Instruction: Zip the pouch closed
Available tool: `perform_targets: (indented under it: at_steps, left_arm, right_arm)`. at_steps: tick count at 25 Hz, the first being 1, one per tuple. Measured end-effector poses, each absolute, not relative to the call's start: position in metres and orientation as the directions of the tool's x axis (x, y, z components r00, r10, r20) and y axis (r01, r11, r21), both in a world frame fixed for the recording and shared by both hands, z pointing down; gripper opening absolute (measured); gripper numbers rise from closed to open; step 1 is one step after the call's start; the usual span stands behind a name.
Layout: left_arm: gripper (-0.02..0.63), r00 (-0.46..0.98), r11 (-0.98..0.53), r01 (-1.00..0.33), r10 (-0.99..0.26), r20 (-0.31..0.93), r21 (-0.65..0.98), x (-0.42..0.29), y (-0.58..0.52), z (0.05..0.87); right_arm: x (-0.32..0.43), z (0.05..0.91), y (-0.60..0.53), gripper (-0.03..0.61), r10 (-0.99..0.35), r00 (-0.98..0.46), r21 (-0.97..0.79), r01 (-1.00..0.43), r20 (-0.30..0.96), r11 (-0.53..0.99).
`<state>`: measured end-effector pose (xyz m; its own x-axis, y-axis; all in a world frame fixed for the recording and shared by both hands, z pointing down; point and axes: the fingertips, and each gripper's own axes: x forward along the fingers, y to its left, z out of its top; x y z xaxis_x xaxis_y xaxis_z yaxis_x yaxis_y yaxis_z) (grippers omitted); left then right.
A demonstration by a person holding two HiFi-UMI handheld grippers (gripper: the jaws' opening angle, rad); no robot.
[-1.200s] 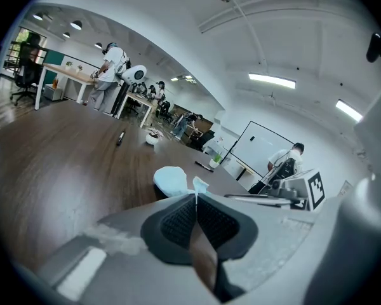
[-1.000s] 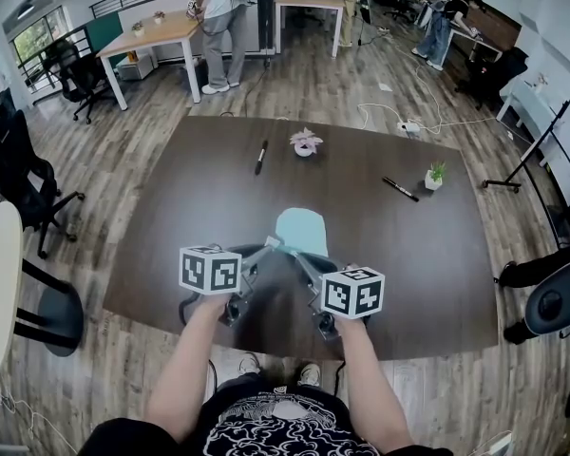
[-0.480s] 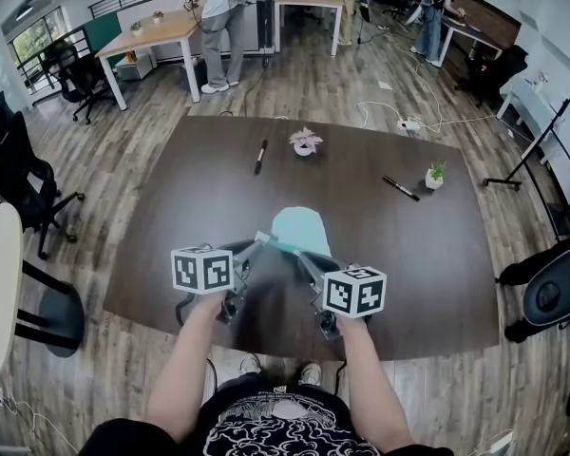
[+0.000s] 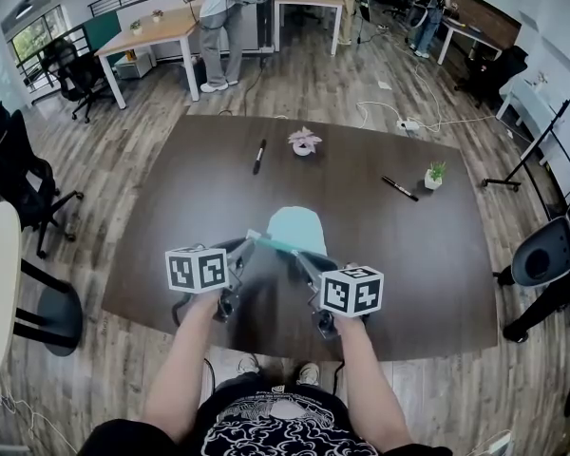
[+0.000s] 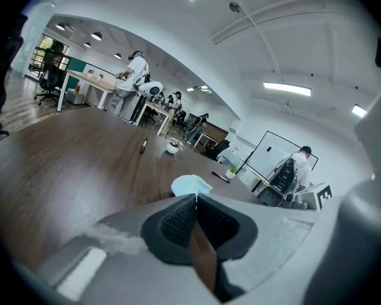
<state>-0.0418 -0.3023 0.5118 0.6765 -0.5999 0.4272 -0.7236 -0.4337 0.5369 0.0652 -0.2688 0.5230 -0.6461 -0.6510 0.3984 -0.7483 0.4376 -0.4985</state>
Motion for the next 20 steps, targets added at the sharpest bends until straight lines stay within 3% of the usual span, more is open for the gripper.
perform_targets:
  at_steps: [20]
  left_arm:
    - [0.009,0.659,-0.419,-0.738,-0.615,0.432,0.529,-0.0464,-0.3036,0.5128]
  right_arm:
    - [0.0683,0.5234,-0.268,0.006,-0.654,-0.642,-0.498,-0.751,0.4,0.433]
